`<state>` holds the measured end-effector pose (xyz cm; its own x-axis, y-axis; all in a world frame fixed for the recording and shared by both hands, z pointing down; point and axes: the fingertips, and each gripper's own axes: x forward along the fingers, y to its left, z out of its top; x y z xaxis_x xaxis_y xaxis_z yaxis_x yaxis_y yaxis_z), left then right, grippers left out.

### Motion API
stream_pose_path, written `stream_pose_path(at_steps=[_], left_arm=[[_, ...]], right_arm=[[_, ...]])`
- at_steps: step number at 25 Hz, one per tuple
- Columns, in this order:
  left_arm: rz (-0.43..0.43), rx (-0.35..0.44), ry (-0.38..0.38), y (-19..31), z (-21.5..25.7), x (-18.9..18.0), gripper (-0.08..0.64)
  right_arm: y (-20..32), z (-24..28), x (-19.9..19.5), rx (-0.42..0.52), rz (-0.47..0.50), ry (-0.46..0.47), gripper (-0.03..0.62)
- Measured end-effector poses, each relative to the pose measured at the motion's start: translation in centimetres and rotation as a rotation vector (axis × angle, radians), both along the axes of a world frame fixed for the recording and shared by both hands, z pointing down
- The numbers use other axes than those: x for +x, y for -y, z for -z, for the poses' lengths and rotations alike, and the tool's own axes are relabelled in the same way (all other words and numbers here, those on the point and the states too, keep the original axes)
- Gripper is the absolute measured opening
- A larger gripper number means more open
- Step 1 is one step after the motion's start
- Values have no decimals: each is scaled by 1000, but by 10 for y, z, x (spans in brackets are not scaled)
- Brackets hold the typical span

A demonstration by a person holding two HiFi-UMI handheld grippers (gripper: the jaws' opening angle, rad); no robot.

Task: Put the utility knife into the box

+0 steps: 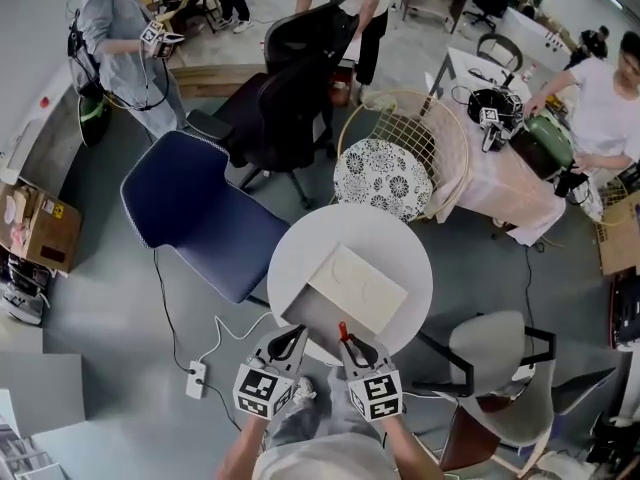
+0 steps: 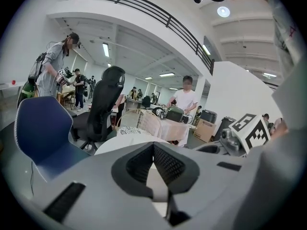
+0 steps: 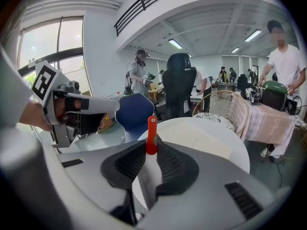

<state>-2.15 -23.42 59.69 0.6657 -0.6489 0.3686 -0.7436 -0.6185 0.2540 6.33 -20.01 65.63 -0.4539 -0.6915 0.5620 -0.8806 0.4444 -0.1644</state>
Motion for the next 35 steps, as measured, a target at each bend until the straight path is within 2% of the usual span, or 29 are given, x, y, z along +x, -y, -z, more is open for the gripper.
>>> stream_pose_path(at_steps=[11, 25, 35], left_arm=[[31, -56, -11, -10, -26, -8, 12], [51, -68, -4, -17, -31, -17, 12], [66, -78, -18, -23, -33, -23, 12]], right_arm=[[-17, -32, -5, -74, 27, -15, 80], [-19, -73, -4, -89, 286, -355, 80], [-10, -87, -7, -142, 301, -363, 80]])
